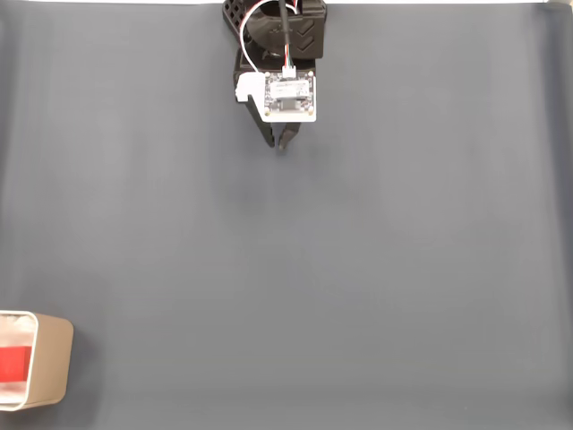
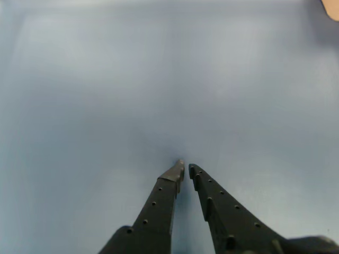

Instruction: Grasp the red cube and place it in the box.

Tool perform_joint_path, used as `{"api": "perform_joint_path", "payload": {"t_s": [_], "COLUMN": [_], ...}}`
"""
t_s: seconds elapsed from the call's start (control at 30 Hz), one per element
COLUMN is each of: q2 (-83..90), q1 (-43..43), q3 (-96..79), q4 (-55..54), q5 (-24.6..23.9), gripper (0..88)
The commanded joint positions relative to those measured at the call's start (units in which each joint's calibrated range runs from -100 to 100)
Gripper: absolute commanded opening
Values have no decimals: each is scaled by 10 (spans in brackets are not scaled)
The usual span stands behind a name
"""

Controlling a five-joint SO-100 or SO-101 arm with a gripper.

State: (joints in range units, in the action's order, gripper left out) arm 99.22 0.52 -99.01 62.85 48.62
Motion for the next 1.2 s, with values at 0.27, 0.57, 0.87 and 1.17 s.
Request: {"api": "perform_joint_path", "payload": {"t_s": [0.27,0.57,0.87,1.17], "q2": [6,6,6,6], "q1": [-1,-4,-5,-4], "q3": [-8,-8,-8,-8], "q4": [72,99,126,126], "q5": [3,-4,-15,-10], "gripper": [0,0,0,3]}}
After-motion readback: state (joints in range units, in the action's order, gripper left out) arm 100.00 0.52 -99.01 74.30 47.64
